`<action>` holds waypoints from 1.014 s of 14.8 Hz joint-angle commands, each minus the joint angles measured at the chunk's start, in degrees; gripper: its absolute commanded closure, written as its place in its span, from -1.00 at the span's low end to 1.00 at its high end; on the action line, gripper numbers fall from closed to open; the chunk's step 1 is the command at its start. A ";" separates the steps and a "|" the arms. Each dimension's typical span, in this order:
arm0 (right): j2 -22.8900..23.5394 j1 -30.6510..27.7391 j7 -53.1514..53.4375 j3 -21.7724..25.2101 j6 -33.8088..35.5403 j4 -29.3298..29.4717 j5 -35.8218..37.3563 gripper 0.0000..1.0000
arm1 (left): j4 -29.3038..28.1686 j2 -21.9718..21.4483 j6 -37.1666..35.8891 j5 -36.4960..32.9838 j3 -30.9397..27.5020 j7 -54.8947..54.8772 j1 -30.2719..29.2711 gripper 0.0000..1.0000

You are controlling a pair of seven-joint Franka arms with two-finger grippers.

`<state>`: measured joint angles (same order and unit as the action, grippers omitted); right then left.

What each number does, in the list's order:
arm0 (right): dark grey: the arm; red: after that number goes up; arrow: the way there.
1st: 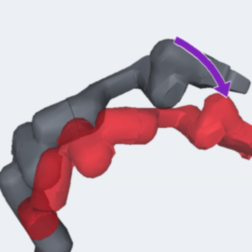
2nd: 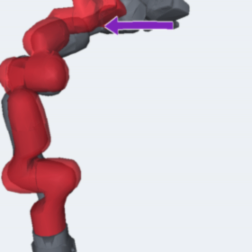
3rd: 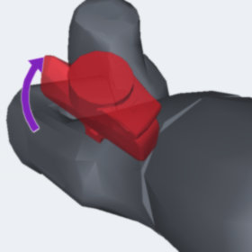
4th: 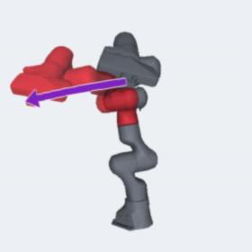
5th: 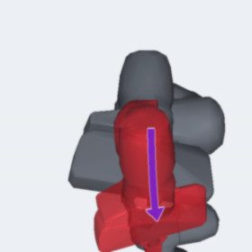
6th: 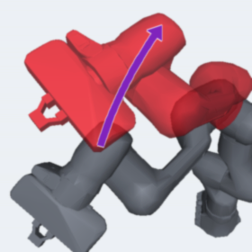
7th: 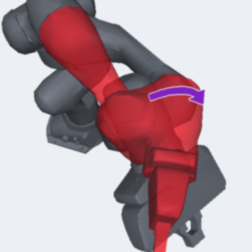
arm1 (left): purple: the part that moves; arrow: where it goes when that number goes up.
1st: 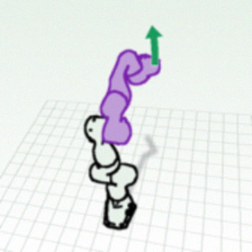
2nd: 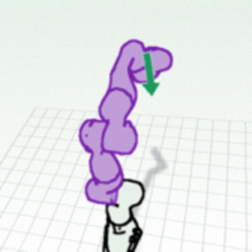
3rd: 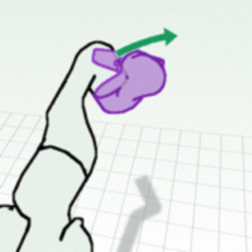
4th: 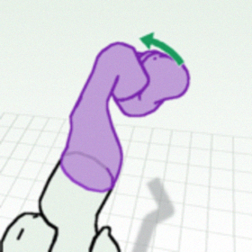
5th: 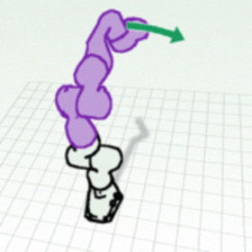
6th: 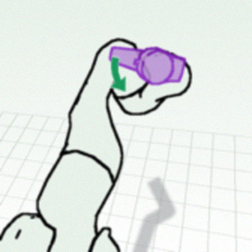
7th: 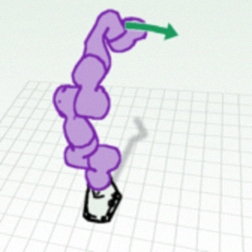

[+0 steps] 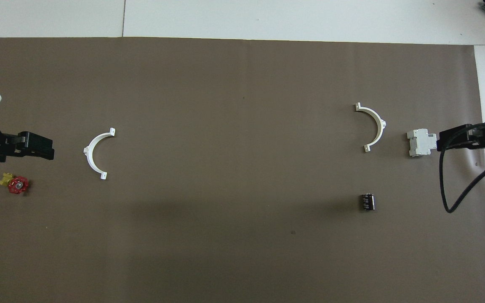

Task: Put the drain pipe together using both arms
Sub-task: 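Reach the right gripper to the white half-ring farther from the robot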

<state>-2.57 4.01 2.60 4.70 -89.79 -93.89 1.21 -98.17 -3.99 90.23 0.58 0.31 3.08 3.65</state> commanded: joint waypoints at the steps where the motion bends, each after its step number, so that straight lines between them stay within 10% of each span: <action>1: -1.47 -0.33 -0.93 -0.30 -1.79 -1.82 -0.41 -1.00 | 0.79 0.21 0.12 0.82 -0.22 0.44 -0.05 -1.00; 8: -1.82 -0.15 -2.76 -0.39 -2.57 -3.48 -0.41 -1.00 | 0.70 0.21 0.12 0.82 -0.22 0.53 -0.05 -1.00; 15: 8.96 -1.37 -9.61 -0.39 -29.62 -13.51 -3.22 -1.00 | 0.61 0.12 0.30 0.82 -0.22 0.44 -0.05 -1.00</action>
<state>1.18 3.91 -2.72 4.59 -114.01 -106.93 0.00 -98.17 -3.99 90.29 0.58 0.31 3.08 3.65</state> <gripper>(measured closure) 0.000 0.000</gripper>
